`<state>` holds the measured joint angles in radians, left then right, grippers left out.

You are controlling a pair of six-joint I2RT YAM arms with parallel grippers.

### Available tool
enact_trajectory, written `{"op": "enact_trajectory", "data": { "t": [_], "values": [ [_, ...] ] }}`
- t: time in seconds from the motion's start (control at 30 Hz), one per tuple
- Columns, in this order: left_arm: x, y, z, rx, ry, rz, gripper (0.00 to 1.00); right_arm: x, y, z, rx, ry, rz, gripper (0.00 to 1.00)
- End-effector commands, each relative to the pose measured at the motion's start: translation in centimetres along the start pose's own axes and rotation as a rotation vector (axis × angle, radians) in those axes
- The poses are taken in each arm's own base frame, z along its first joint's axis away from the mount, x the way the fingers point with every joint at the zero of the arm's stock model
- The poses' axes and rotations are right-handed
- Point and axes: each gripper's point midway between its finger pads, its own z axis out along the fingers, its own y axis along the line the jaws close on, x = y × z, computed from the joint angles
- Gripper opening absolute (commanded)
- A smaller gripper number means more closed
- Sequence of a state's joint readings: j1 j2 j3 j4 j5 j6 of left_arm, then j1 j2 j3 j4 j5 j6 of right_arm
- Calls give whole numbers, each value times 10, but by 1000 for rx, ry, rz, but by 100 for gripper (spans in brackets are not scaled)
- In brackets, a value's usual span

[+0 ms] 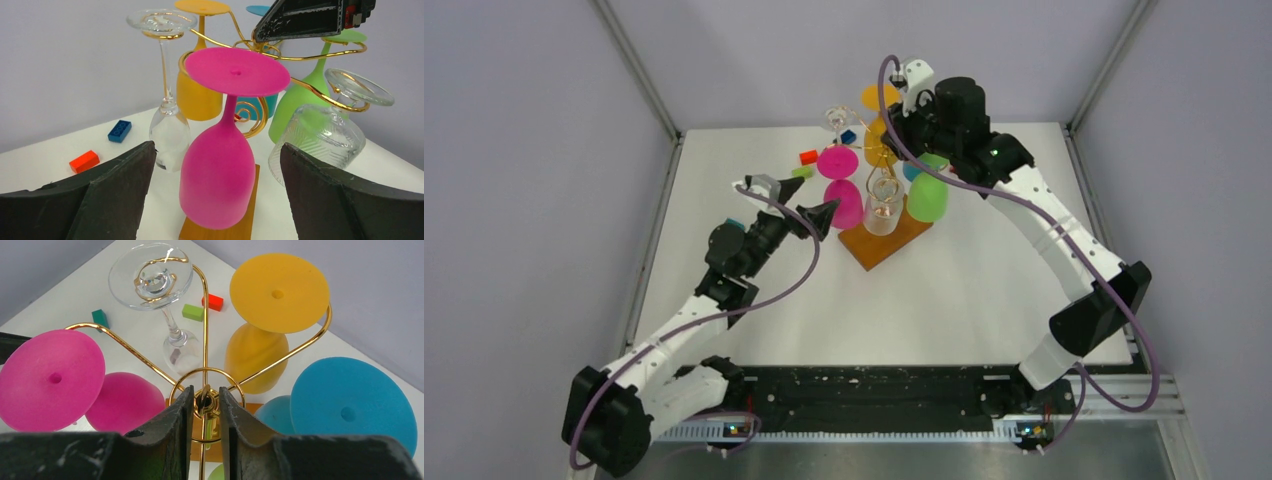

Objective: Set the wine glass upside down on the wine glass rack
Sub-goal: Turn the wine glass upside down at the wine rack, then reset both arms

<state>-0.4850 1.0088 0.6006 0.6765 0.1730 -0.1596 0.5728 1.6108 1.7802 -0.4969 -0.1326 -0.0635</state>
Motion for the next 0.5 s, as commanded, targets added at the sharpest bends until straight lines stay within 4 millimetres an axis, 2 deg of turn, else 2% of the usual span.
{"op": "enact_trajectory", "data": {
  "t": [0.0,0.17,0.47],
  "values": [
    [9,6,-19,-68,53,-62,99,-31,-3,-22,20,-105,-25,26],
    [7,17,-29,-158,87,-97,99,-39,-1,-27,10,-152,-24,37],
    [14,39,-57,-324,98,-156,99,-62,8,-50,-16,-340,-70,66]
  ]
}}
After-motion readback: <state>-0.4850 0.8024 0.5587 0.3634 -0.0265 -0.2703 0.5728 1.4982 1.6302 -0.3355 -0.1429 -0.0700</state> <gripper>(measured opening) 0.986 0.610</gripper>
